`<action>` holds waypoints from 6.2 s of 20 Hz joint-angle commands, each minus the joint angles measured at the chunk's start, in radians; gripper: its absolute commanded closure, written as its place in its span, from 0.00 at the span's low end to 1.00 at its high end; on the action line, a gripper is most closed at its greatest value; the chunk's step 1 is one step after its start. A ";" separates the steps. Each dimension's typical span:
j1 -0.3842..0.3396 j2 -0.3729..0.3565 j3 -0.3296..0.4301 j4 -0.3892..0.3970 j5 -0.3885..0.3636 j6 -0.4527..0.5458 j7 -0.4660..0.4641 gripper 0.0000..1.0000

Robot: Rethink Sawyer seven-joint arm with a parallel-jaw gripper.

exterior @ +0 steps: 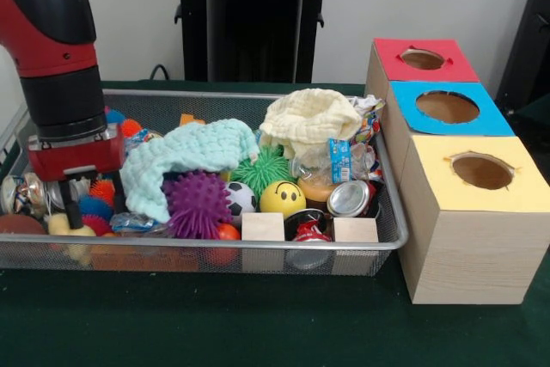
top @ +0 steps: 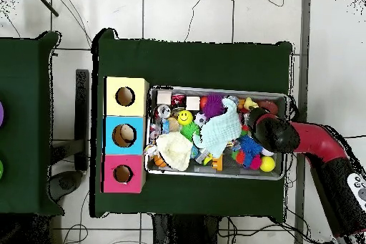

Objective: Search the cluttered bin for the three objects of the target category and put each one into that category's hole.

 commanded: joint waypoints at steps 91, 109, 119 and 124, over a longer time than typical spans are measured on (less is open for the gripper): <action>0.038 0.075 0.071 -0.186 -0.214 0.075 -0.327 0.00; 0.034 0.109 0.027 -0.208 -0.213 0.143 -0.341 0.00; 0.042 0.113 0.017 -0.220 -0.214 0.144 -0.315 0.00; 0.038 0.125 0.016 -0.225 -0.214 0.144 -0.315 0.00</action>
